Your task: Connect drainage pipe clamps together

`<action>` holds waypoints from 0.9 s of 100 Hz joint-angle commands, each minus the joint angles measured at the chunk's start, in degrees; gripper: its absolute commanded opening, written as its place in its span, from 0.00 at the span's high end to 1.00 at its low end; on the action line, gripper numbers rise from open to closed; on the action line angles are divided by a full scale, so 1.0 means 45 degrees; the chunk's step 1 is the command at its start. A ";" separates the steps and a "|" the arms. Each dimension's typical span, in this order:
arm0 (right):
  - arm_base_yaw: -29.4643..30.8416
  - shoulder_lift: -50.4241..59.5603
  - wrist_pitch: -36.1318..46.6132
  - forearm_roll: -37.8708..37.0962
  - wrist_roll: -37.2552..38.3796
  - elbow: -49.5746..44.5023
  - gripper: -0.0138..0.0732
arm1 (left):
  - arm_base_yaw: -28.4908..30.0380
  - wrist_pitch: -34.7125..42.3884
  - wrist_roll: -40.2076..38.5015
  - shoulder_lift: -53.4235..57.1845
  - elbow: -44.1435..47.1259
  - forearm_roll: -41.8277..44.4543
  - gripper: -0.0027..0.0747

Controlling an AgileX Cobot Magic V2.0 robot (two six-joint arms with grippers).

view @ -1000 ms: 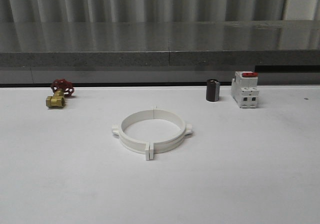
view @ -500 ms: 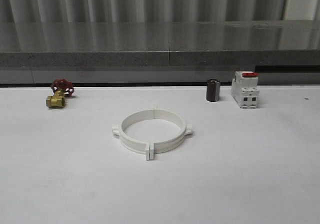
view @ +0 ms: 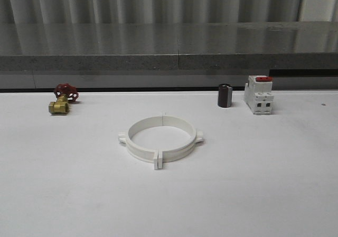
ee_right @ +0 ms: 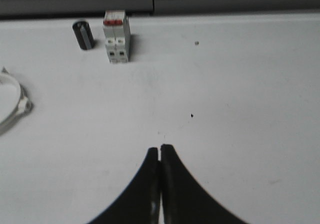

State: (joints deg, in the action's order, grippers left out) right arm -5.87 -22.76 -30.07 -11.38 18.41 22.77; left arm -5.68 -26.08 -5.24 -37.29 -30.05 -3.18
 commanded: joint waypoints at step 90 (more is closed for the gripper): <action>0.1228 0.5440 0.5914 0.2295 -0.2337 -0.5211 0.98 | 0.0016 0.0868 0.0019 -0.0060 -0.0333 -0.0107 0.99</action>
State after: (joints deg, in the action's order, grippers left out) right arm -0.69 0.60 -8.48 -0.94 8.66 -1.59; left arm -5.68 -26.08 -5.24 -37.29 -30.05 -3.18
